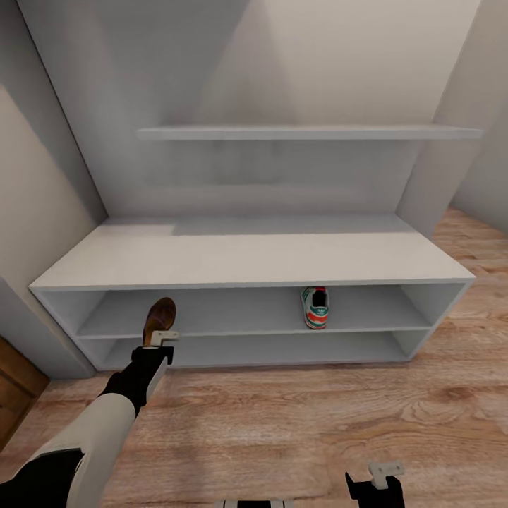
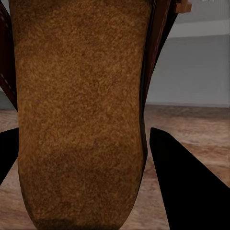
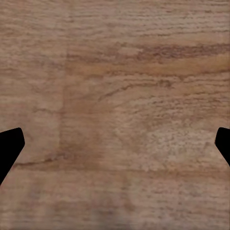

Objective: Pick up the two gym shoes and the two sandals from the corridor floor and place them onto the hallstand (shoe rack) in the corridor, making sure they are on the rack and not on the floor. Arrange them so the two gym shoes are next to each other and the two sandals are next to each other.

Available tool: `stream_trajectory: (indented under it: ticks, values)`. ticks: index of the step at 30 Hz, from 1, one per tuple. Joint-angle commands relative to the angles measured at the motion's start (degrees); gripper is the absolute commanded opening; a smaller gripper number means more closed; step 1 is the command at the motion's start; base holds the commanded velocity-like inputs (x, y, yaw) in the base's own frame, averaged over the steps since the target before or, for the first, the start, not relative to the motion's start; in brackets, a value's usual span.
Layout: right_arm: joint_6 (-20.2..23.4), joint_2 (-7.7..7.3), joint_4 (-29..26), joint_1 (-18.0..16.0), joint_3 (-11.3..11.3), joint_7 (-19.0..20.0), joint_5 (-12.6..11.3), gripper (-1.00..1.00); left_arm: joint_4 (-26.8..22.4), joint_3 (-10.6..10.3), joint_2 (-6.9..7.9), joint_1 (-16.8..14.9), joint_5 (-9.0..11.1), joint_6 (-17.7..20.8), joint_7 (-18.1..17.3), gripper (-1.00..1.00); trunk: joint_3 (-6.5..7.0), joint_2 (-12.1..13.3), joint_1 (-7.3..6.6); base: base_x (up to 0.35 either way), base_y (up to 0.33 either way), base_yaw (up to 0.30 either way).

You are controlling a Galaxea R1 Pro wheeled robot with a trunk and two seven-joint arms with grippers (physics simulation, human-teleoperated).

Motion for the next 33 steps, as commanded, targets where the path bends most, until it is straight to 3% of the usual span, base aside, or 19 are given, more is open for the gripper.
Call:
stream_trajectory:
  ticks: [1,19,33]
  values:
    - [-0.18,-0.03,0.05,-0.03,0.4,0.02,-0.12,1.0,-0.09,0.26,-0.04,-0.02,-0.6,0.35,-0.12,-1.0,-0.05,-0.02,-0.01,0.094,0.0,0.0]
    - [-0.18,0.05,0.05,-0.04,0.4,0.02,-0.12,1.0,-0.14,0.35,-0.02,-0.01,-0.61,0.27,-0.11,-1.0,-0.05,-0.02,-0.01,0.285,0.078,0.0]
    - [-0.18,0.05,0.05,-0.04,0.4,-0.02,-0.12,1.0,-0.14,0.28,-0.02,0.06,-0.61,0.26,-0.11,-1.0,-0.05,-0.02,-0.01,0.083,0.009,0.0]
